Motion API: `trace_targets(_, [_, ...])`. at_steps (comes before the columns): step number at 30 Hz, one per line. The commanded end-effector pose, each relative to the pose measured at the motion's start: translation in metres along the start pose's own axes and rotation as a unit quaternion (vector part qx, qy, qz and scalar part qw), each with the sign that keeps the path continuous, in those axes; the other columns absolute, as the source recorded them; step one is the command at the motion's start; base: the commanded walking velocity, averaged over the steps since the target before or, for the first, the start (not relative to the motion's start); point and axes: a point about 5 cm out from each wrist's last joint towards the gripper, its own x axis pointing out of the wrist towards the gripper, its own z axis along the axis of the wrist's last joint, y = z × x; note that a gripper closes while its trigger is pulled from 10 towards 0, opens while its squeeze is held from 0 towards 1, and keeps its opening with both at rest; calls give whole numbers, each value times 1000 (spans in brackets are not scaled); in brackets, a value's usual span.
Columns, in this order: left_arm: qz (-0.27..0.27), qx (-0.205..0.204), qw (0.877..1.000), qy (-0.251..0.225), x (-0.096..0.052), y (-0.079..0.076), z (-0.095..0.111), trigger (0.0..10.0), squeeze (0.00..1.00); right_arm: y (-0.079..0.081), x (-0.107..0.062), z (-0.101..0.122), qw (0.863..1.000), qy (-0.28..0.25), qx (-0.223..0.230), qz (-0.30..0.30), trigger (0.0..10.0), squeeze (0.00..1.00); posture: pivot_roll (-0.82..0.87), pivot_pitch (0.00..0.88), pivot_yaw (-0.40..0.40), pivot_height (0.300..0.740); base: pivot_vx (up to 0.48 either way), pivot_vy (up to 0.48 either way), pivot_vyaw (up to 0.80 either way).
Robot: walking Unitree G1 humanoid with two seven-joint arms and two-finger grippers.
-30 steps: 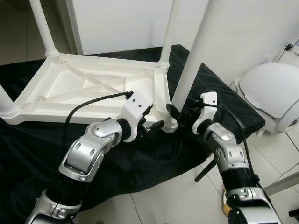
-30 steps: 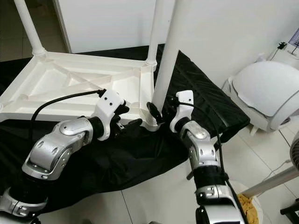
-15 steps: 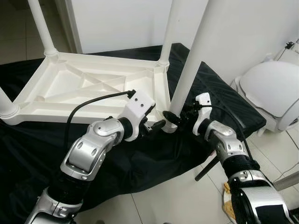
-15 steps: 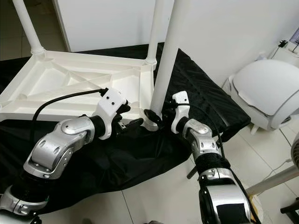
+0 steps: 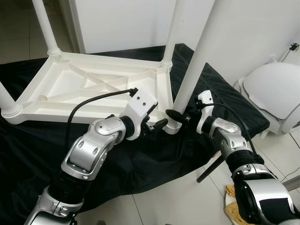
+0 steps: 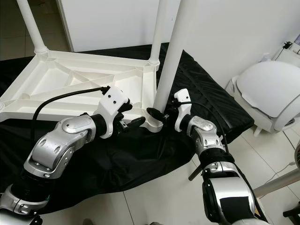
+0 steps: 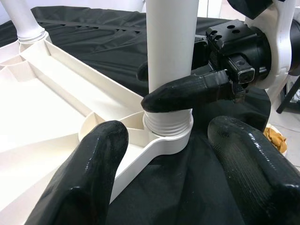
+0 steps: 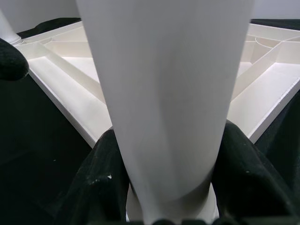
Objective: Building children table
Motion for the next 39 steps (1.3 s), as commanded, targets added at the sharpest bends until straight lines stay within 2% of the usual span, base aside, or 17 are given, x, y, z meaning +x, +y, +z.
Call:
trace_targets(1, [-1,5,1000,1,1,-2,1,10000,0,1,-3,-6,1000,10,2,7,0,0,-20,21,-66,740,0,0,0])
trace_targets(7, [-1,5,1000,-1,3,-2,1,10000,0,4,-5,-14,999,3,26,-24,0,0,-27,12,-69,740,0,0,0])
trace_targets(15, [-6,5,1000,-4,3,-3,1,10000,0,4,-9,-23,992,0,38,-118,0,0,-46,17,-72,740,0,0,0])
trace_targets(16, [-9,2,1000,-3,2,-4,-1,10000,0,5,-12,-24,987,-8,44,-154,0,0,-52,26,-67,740,0,0,0])
trace_targets(24, [-23,-9,1000,-10,0,-8,-1,10000,0,21,-10,-22,977,-29,56,-201,0,0,-59,32,-68,740,0,0,0])
trace_targets(25, [-26,-12,1000,-12,-1,-9,-2,10000,0,28,-8,-21,970,-31,61,-232,0,0,-65,33,-65,740,0,0,0])
trace_targets(26, [-26,-12,1000,-12,-1,-9,-2,10000,0,28,-8,-21,970,-31,61,-232,0,0,-65,33,-65,740,0,0,0])
trace_targets(31, [-34,-27,999,-14,-1,-14,-6,10000,0,44,-3,-20,948,-31,82,-306,0,0,-76,33,-59,740,0,0,0])
trace_targets(32, [-34,-27,999,-14,-1,-14,-6,10000,0,44,-3,-20,948,-31,82,-306,0,0,-76,33,-59,740,0,0,0])
trace_targets(33, [-34,-30,999,-14,-1,-14,-7,10000,0,50,-1,-21,939,-28,85,-333,0,0,-76,34,-58,740,0,0,0])
trace_targets(35, [-34,-31,999,-14,0,-15,-7,10000,0,52,0,-22,935,-28,88,-343,0,0,-76,34,-58,740,0,0,0])
trace_targets(38, [-35,-35,999,-15,1,-15,-6,10000,0,61,8,-22,918,-27,108,-381,0,0,-72,34,-53,740,0,0,0])
trace_targets(39, [-35,-35,999,-15,1,-15,-6,10000,0,61,8,-22,918,-27,108,-381,0,0,-72,34,-53,740,0,0,0])
